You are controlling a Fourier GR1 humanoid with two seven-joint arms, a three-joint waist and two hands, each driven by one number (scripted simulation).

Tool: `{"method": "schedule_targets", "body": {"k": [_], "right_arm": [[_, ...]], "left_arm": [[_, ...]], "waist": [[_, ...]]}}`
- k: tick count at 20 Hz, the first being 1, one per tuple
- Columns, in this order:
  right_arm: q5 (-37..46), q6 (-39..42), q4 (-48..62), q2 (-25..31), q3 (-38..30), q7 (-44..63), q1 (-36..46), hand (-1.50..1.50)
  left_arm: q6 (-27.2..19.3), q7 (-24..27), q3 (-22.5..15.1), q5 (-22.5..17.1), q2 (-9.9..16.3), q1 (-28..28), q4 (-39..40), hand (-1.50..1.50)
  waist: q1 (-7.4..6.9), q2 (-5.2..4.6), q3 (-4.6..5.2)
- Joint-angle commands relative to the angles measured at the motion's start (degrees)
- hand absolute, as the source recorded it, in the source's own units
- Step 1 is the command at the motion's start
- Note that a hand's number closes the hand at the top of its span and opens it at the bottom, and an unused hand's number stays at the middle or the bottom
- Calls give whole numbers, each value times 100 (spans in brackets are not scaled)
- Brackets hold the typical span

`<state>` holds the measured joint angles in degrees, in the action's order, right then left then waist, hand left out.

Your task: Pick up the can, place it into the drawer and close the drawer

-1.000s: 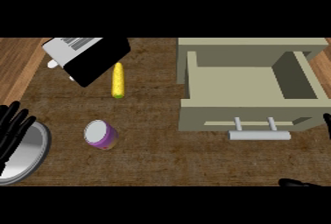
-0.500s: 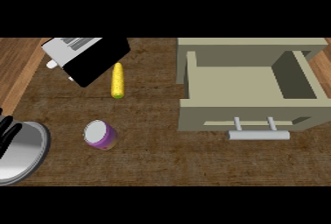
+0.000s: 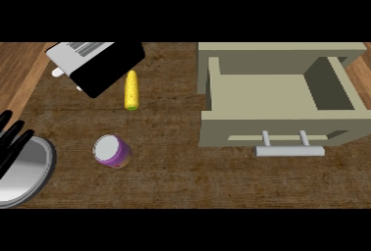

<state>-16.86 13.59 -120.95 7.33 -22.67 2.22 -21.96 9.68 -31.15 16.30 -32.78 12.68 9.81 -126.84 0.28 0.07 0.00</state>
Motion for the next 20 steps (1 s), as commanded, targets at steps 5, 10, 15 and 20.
{"method": "schedule_targets", "body": {"k": [5, 10, 15, 20], "right_arm": [[-807, 547, -409, 196, -740, 275, -321, -150], [-877, 677, -241, 161, -889, 382, -180, -150], [-657, 1060, -217, -258, -996, 61, -589, -150], [-686, 1035, 69, -131, -1166, 188, -127, -150]], "left_arm": [[8, 259, -331, 465, -377, -359, 824, -150], [-389, 362, -723, 1139, -649, -887, 1287, -150], [297, 1003, -401, 1003, -490, -562, 1976, -150], [-15, 1705, -880, 1955, -889, -694, 2531, -150]], "waist": [[23, -1, 2], [26, -6, 1], [17, -2, 2], [1, -5, 1]]}}
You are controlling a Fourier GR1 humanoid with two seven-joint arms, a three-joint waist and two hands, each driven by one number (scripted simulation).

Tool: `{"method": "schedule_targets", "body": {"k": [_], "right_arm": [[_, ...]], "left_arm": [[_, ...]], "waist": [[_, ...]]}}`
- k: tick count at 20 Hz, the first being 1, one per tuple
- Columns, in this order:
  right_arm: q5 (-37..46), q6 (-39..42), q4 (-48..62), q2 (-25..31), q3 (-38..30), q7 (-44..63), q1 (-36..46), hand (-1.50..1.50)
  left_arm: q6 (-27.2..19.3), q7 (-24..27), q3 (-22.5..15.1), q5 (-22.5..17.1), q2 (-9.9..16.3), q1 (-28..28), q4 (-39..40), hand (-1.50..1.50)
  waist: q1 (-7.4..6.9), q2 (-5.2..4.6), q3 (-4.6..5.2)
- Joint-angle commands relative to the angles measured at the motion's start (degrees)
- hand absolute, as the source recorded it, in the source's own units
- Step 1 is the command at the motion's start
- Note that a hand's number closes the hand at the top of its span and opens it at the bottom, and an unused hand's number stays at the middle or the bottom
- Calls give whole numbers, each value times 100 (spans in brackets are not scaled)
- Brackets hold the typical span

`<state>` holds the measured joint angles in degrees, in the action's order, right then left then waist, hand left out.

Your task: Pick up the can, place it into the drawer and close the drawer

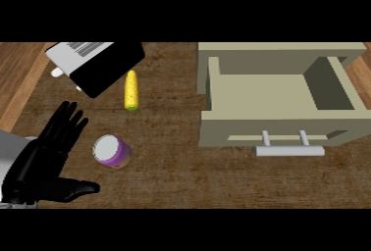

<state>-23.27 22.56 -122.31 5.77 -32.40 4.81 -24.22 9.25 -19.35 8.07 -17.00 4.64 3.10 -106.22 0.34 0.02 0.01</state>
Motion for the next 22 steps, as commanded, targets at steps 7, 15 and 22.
{"method": "schedule_targets", "body": {"k": [7, 15, 22], "right_arm": [[-103, 401, -141, -278, -342, 28, -152, -150], [58, 345, -23, -304, -441, 226, 247, -150], [-542, 634, -163, -102, -838, 522, 137, -150]], "left_arm": [[84, 1285, 54, 542, -164, -11, 1455, -150], [266, 2188, 426, 643, 73, 61, 2348, -150], [396, 2892, 493, 812, 181, -142, 3476, -150]], "waist": [[1, -1, 0], [-24, -2, 0], [-11, 2, 0]]}}
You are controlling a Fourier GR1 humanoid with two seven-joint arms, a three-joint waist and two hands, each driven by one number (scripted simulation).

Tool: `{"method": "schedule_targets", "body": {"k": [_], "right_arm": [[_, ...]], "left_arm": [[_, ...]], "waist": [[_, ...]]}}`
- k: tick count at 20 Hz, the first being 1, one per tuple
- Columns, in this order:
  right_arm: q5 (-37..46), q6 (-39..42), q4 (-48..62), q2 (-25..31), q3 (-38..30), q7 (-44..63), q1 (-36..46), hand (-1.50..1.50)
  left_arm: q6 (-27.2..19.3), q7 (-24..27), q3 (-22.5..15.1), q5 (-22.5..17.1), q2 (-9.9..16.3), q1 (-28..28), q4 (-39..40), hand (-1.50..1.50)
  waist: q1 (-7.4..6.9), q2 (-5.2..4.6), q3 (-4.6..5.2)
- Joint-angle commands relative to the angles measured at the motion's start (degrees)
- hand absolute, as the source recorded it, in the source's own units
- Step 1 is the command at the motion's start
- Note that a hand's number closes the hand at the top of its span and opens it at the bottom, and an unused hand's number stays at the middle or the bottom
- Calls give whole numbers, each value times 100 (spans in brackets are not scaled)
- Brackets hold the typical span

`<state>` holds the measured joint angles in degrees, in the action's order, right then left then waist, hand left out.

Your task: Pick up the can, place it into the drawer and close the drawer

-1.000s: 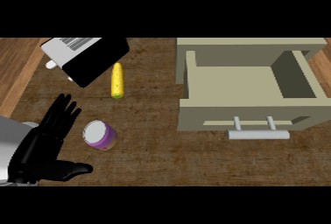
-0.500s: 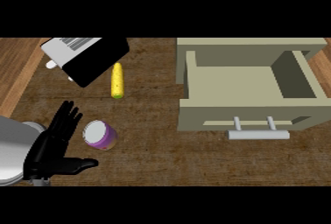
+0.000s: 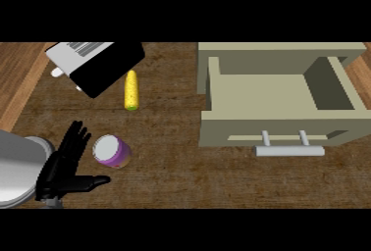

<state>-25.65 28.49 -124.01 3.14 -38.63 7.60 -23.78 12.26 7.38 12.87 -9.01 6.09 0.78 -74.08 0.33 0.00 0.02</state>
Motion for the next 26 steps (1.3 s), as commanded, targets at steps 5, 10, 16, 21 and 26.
{"method": "schedule_targets", "body": {"k": [5, 10, 16, 21, 26], "right_arm": [[237, -141, -85, -131, 85, 268, 321, -150], [-45, 254, -189, -242, -254, 185, -28, -150], [-150, 230, -298, -260, -259, 446, 124, -150], [-170, 173, -69, -106, -407, 462, 293, -150], [-475, 297, -485, -301, -322, 456, -127, -150]], "left_arm": [[60, 696, 208, 140, 226, -831, 1790, -150], [220, 1298, 122, 175, 95, -703, 2369, -150], [385, 1696, 215, 104, 210, -1235, 3327, -150], [165, 1788, 147, 54, -32, -1412, 3420, -150], [262, 1814, 333, -180, -37, -1875, 4002, 150]], "waist": [[7, -6, 1], [14, 0, 1], [9, -2, 2], [-4, 1, 0], [23, -1, 0]]}}
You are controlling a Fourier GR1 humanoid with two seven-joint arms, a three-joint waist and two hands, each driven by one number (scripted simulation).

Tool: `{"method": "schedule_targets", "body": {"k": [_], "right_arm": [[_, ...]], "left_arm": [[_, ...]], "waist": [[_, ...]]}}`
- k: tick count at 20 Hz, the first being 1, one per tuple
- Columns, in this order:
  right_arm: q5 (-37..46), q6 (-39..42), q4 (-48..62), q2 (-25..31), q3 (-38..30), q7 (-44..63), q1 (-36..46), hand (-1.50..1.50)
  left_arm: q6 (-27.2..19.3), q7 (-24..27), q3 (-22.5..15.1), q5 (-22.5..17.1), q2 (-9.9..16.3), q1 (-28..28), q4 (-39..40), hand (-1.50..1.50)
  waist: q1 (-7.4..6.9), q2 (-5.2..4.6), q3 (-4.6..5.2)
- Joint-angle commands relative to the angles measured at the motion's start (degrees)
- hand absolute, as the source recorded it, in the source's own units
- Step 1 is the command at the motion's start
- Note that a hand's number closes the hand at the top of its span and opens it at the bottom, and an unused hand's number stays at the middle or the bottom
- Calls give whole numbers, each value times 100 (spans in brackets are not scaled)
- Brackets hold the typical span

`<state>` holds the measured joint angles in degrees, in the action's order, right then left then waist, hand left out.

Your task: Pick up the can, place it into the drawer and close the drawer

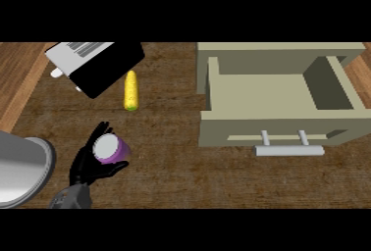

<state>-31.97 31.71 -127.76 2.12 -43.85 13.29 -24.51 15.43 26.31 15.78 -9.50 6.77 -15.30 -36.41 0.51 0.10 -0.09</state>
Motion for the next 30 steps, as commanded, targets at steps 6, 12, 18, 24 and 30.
{"method": "schedule_targets", "body": {"k": [6, 12, 18, 24, 30], "right_arm": [[-104, 110, -156, -199, -30, 161, -92, -150], [17, 38, -54, -207, 118, -170, -172, -150], [-176, -80, -350, -204, 164, 2, -475, -150], [-389, -229, -166, 123, -111, 189, -205, -150], [-12, -181, -155, -206, 93, 19, -169, -150]], "left_arm": [[677, -137, -176, -167, -108, -437, 427, 150], [791, -858, -352, -504, -268, -457, -803, 150], [-308, -770, -136, -687, -607, -185, -1588, 150], [-856, -1338, -517, -895, -672, 0, -2778, 150], [-1856, -1709, -1415, -891, -675, 125, -3980, 150]], "waist": [[8, -11, 11], [-22, 11, 4], [-23, 16, 5], [-59, 14, 6], [-68, 18, 4]]}}
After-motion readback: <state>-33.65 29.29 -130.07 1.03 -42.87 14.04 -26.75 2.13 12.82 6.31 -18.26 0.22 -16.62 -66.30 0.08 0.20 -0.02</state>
